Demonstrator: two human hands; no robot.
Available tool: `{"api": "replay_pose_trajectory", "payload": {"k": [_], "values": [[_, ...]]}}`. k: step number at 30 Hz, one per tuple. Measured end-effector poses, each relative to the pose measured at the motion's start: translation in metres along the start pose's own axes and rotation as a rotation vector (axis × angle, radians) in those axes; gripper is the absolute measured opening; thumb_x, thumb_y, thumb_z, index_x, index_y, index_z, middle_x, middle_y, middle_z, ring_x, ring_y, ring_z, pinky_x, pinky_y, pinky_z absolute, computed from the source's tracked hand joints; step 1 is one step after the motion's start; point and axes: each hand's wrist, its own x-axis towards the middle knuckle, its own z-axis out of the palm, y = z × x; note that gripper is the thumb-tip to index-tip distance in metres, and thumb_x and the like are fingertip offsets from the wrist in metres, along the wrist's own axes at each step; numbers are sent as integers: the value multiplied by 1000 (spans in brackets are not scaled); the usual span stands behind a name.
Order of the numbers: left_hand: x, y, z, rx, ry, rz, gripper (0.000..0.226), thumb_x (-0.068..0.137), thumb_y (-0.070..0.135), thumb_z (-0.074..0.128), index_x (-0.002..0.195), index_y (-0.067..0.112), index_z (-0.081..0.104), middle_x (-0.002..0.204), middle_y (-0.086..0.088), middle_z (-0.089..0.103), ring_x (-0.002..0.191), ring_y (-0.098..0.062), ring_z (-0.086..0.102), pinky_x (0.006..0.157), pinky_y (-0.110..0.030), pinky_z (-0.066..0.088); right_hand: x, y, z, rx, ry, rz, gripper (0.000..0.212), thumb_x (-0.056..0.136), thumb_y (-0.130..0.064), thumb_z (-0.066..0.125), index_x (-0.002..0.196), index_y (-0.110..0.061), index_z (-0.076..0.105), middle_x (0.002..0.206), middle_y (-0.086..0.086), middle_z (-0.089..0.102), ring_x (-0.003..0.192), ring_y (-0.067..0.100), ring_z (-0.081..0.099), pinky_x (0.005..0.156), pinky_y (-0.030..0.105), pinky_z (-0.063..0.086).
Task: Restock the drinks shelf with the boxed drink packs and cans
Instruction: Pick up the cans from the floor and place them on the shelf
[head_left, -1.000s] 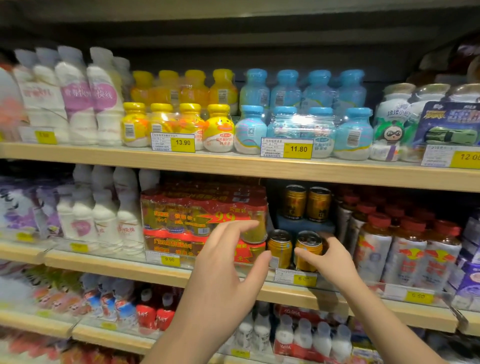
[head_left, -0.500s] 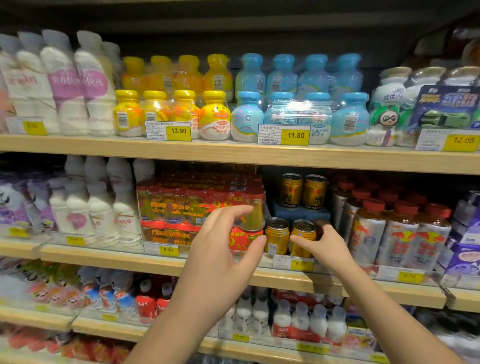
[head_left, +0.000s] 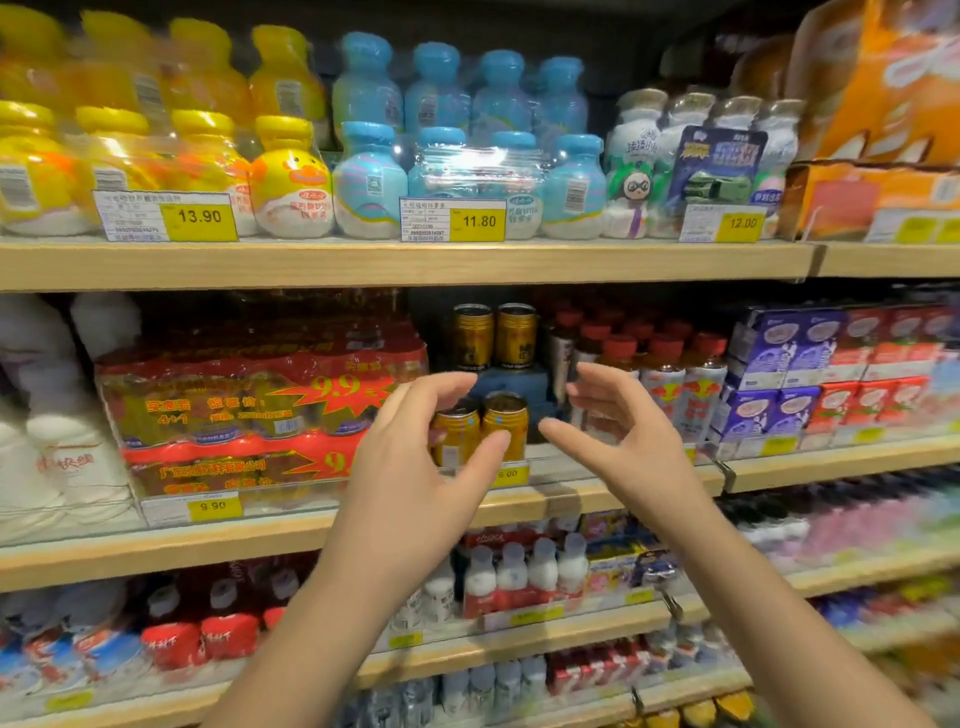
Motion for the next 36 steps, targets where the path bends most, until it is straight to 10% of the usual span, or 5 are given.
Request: {"api": "replay_pose_trajectory", "payload": {"k": [17,36], "values": [[-98,42,97,-202,-362,-30,47,84,50,71,127,39,56,125,22,59,117,5,56,99,-26,49,-225,33,-84,92,249,138,58,80,-37,83,133,-34,61,127,-11,69,124,12,63,105,43,51],[-346,-78,255,-164,-791,-456,50,84,39,76,130,33,56,129,20,58,118,11,54,94,-14,48,-456,249,-59,139,307,725,59,72,-43,82,127,-38,62,118,-10,72,116,11,66,95,36,53]]}}
